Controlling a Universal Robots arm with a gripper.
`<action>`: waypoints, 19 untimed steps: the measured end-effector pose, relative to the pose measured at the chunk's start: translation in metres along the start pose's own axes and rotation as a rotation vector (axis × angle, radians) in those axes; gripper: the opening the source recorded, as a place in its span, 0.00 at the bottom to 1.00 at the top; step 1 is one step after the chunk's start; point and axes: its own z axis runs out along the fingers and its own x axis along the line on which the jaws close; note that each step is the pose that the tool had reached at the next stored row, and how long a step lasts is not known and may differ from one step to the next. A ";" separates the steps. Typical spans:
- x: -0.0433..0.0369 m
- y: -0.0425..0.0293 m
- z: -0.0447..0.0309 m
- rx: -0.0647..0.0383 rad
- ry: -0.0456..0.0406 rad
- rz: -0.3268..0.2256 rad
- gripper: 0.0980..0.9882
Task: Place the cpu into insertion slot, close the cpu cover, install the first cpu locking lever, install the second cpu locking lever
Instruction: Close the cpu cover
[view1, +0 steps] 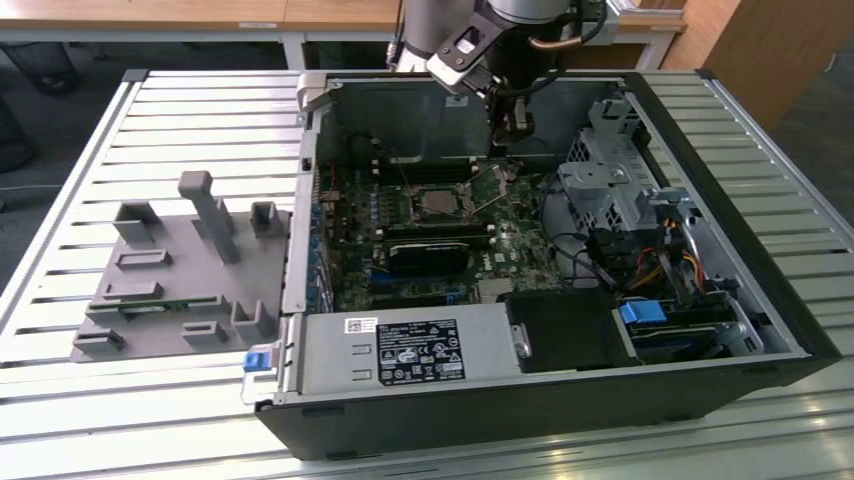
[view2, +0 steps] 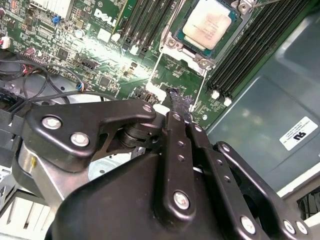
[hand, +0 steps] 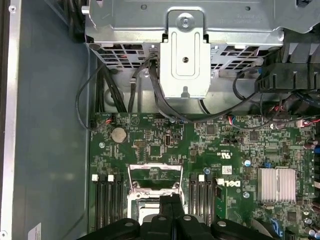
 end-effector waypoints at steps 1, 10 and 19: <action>0.0000 0.0002 0.0003 0.000 0.0000 0.000 0.01; 0.0000 0.0018 0.0026 0.000 0.0000 0.000 0.01; -0.0001 0.0034 0.0050 0.000 0.0001 0.000 0.01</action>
